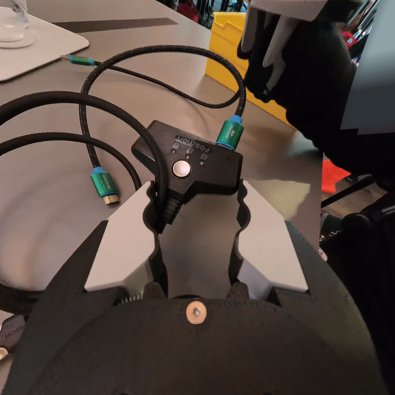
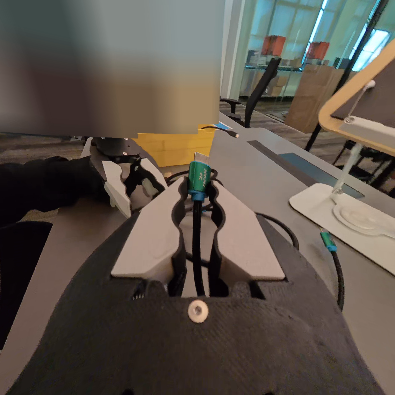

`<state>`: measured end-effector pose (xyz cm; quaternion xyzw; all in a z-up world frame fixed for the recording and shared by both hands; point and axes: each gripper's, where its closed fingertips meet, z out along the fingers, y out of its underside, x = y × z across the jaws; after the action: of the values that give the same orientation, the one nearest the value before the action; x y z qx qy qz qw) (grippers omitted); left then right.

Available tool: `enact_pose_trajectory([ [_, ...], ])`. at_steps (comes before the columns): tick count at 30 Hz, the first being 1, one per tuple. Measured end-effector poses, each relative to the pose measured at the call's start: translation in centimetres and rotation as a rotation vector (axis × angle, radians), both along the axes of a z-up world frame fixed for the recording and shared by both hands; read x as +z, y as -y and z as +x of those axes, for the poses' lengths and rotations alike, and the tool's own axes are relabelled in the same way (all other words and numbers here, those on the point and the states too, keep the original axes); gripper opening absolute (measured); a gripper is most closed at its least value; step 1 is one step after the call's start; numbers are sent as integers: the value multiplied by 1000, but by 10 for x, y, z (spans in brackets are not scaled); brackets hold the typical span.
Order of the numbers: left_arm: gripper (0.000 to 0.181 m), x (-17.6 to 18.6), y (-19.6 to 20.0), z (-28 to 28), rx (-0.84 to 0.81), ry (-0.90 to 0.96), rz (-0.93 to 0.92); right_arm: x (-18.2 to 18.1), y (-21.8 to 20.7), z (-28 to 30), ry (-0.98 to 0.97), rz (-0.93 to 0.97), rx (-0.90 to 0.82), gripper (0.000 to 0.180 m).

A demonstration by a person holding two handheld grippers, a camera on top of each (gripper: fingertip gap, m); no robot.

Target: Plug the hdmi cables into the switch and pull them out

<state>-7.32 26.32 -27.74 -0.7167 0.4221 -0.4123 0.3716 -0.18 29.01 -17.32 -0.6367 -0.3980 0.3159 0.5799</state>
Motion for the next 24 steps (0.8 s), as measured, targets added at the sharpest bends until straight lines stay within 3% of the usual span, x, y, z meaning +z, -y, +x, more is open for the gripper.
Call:
enact_pose_trajectory([
  [7,74,24,-3,-11,9,176,-38,5,-12,38,56,-48,-151,16],
  [11,74,33,-1,-15,-11,243,-51,-19,-13,47,93,-181,-168,16],
  [13,74,34,-3,-16,-2,258,-68,-14,-15,53,58,-146,-216,16],
  [17,74,37,-2,-17,-17,280,-67,-41,-9,42,155,-237,-139,16],
  [24,74,39,9,-14,-74,282,-47,-55,2,14,300,-177,0,16],
])
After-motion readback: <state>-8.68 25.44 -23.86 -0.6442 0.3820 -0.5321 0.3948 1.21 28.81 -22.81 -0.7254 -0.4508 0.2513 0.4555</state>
